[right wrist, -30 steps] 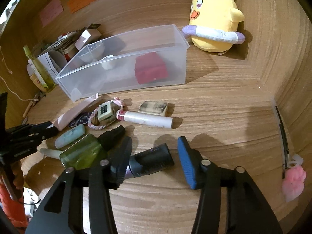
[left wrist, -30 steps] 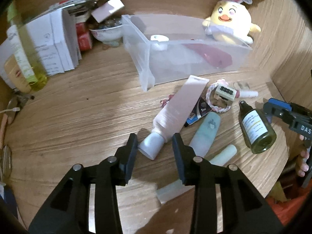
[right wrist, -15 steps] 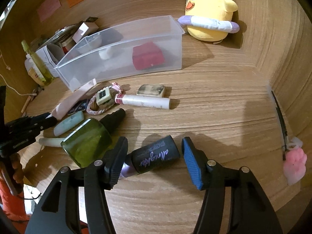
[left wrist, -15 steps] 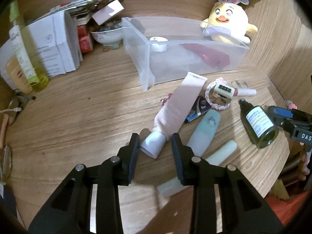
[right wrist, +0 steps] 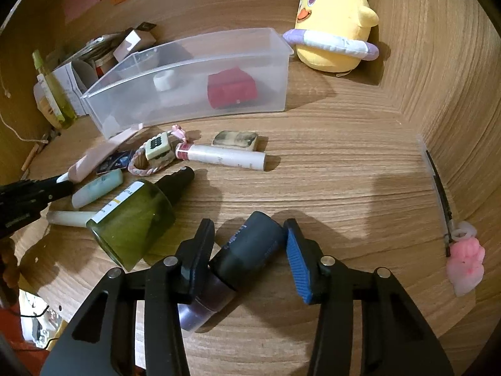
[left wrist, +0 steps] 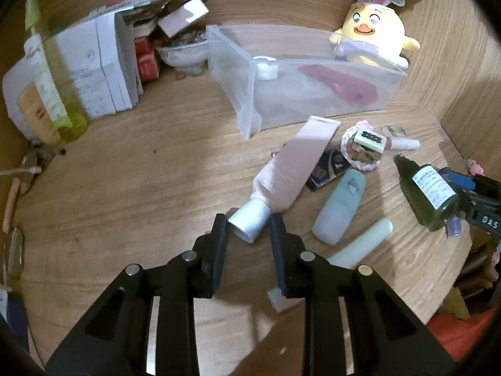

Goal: Organize objects
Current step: 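Lift the purple bottle upright with the right tool while the left tool lifts the pink tube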

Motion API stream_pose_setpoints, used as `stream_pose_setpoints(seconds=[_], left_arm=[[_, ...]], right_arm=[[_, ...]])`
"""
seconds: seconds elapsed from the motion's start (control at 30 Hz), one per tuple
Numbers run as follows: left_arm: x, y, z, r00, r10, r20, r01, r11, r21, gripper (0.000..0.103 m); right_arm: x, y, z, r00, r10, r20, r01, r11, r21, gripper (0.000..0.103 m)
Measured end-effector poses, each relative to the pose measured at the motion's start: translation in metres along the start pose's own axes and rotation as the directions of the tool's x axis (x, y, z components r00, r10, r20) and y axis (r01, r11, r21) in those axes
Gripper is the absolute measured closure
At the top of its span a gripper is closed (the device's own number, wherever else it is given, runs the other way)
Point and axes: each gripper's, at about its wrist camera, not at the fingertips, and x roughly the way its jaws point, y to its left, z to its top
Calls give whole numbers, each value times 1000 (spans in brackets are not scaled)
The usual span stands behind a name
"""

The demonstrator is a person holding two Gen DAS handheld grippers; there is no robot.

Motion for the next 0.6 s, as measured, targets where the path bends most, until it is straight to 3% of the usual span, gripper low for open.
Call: stream_pose_setpoints(seconds=[0.07,0.17,0.37,0.5,0.6], left_arm=[[2,-3,3,1000,-4,-3,4,1000,13,77],[3,-6,6,1000,-10,-12,11,999,32,76],[0,-4,14,1000,-17,3,17,999,47,52],[6,-11,20,1000,-19,5,19,996,88,52],[16,-16,21,1000,-21,-15,23,994,110,65]], right_arm=[[0,0,0,1000,5,3,-5,1000,7,62],[1,-2,3,1000,26,0,-26,999,19,73],[3,-4,7,999,38,-2,-38,999,26,76],[4,-3,8,999,43,-3,-43,999,23,77],[4,-2,10,999,49,1,-49,999,21,78]])
